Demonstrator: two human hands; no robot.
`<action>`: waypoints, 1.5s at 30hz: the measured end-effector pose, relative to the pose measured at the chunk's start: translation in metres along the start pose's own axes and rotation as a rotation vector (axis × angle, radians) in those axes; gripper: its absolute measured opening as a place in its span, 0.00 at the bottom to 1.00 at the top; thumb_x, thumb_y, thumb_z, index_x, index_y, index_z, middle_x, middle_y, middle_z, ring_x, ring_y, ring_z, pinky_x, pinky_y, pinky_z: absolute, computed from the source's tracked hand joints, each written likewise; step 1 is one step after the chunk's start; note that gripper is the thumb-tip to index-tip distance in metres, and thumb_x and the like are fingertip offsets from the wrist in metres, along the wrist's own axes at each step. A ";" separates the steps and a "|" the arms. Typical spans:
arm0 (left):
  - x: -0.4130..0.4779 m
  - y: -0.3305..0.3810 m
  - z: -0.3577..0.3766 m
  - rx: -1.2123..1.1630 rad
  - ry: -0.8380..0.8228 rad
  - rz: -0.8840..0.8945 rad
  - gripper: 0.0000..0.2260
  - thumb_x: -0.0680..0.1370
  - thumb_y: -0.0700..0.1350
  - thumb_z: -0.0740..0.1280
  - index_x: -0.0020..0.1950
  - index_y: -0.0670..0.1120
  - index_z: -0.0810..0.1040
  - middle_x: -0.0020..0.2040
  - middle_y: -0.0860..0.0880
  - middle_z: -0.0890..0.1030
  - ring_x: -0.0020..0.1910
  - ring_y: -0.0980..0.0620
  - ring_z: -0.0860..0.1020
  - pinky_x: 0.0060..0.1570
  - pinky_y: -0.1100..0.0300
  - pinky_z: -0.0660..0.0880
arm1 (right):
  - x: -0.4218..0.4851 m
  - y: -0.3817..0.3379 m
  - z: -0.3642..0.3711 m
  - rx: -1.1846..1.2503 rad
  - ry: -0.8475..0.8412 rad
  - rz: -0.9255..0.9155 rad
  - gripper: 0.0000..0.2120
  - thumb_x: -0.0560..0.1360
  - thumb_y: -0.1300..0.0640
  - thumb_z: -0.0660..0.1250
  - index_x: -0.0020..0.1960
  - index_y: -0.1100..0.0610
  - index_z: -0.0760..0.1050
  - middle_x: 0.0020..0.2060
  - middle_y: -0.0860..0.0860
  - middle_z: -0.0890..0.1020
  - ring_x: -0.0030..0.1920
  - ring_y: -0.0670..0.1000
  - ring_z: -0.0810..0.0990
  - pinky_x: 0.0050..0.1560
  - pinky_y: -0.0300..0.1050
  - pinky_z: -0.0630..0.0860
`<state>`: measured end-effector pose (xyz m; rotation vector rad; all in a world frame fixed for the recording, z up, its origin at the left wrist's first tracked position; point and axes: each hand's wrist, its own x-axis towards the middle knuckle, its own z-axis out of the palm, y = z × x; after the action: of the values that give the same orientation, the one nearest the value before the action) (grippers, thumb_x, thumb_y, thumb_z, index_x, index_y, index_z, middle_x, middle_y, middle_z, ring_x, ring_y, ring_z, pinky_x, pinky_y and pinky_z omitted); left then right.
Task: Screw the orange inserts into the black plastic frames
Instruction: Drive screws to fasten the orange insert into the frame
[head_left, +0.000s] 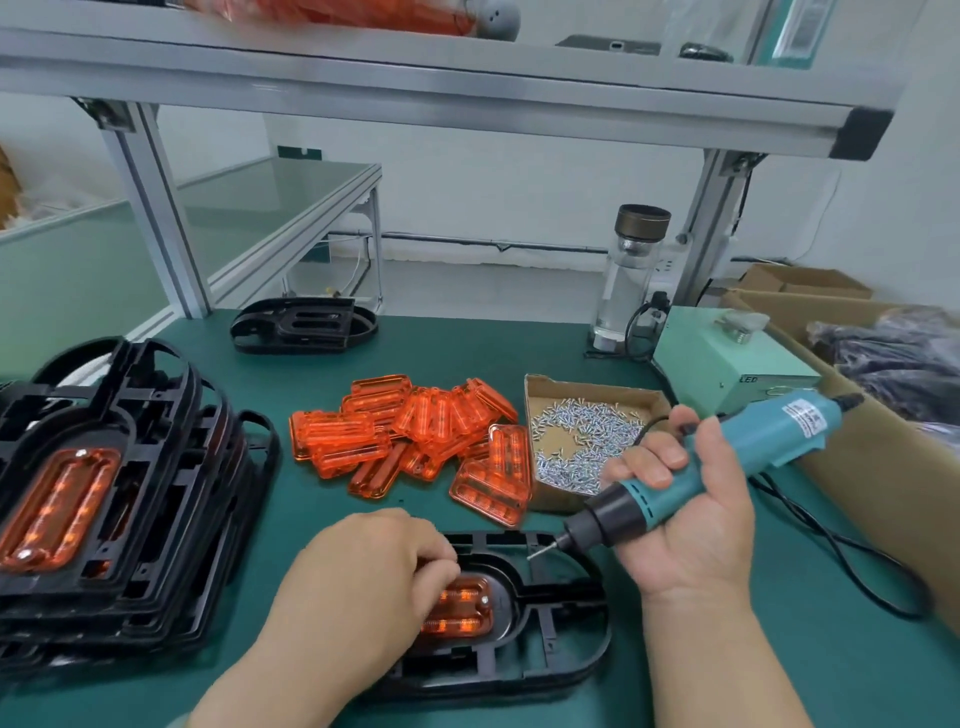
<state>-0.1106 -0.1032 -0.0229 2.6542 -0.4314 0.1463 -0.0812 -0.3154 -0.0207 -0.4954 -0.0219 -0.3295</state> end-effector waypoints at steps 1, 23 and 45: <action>0.004 0.004 -0.003 -0.044 0.015 0.004 0.06 0.76 0.56 0.63 0.44 0.60 0.79 0.42 0.64 0.77 0.45 0.64 0.75 0.45 0.70 0.70 | 0.001 0.000 0.000 0.008 0.002 0.002 0.06 0.72 0.50 0.63 0.45 0.51 0.73 0.26 0.43 0.69 0.23 0.41 0.68 0.31 0.36 0.71; 0.171 0.075 0.054 0.449 -0.389 0.304 0.19 0.76 0.40 0.64 0.62 0.60 0.76 0.54 0.51 0.79 0.57 0.46 0.73 0.55 0.55 0.62 | 0.014 -0.005 -0.012 0.118 0.105 0.007 0.06 0.70 0.50 0.65 0.44 0.52 0.72 0.26 0.44 0.69 0.22 0.43 0.67 0.31 0.36 0.72; 0.151 0.063 0.044 -0.021 -0.180 0.230 0.06 0.75 0.50 0.69 0.44 0.50 0.84 0.42 0.51 0.84 0.40 0.52 0.78 0.43 0.59 0.75 | 0.014 -0.007 -0.014 0.113 0.120 -0.021 0.06 0.70 0.50 0.65 0.43 0.52 0.72 0.26 0.44 0.69 0.22 0.43 0.68 0.30 0.36 0.71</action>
<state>0.0133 -0.2184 -0.0100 2.6001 -0.7927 -0.0279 -0.0712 -0.3314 -0.0284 -0.3634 0.0705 -0.3762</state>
